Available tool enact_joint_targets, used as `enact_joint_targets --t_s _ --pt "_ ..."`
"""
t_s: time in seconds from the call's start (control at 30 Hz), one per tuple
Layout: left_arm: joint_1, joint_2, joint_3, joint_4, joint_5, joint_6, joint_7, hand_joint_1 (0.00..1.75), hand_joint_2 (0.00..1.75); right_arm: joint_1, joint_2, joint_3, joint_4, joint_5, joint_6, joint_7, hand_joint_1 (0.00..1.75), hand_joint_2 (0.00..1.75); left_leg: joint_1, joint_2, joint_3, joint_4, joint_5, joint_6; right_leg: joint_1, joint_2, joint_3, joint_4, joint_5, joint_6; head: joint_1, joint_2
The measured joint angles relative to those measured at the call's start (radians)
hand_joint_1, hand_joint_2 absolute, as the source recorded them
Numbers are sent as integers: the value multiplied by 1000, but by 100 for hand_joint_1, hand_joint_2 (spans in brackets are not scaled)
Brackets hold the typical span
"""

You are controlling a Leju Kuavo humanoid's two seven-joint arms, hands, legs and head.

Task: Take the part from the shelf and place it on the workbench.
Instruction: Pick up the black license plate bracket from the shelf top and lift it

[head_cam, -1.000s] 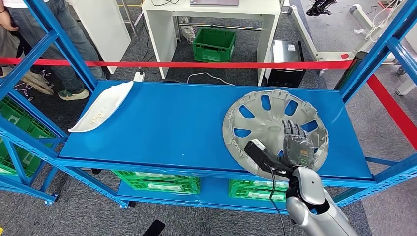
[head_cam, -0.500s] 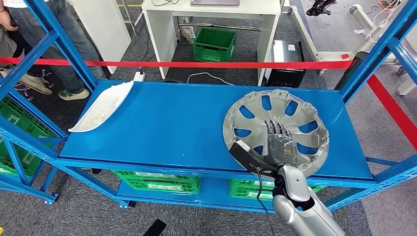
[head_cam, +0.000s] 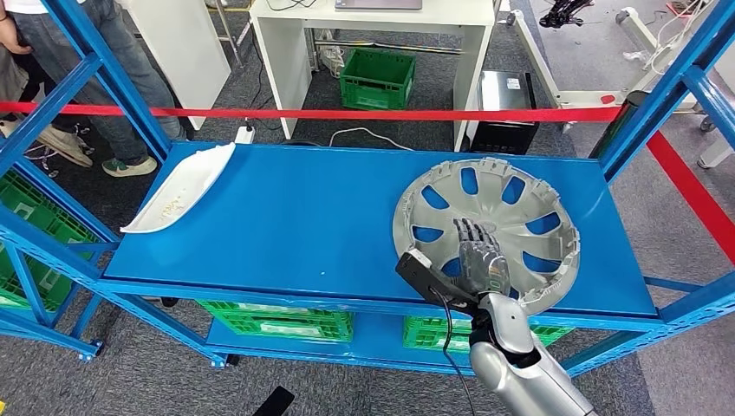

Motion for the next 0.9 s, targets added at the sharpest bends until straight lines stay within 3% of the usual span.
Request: enact_joint_targets --t_s 0.6,0.73,0.9 --pt "-5 0 1 0 -24 9 11 0 0 -1 35 -2 125 -94 -22 -7 0 0 0 1 11 0 -1 0 1 1 13 -3 0 1 0 0" --pt "-7 0 2 0 -27 9 13 0 0 -6 39 -3 143 -112 -18 -9 0 175 0 1 16 -1 -2 0 1 1 19 -4 0 1 0 0" --pt "-6 0 2 0 -28 10 13 0 0 -6 40 -10 150 -159 -23 -23 0 175 0 2 20 -1 -2 1 2 2 23 -5 0 1 0 0"
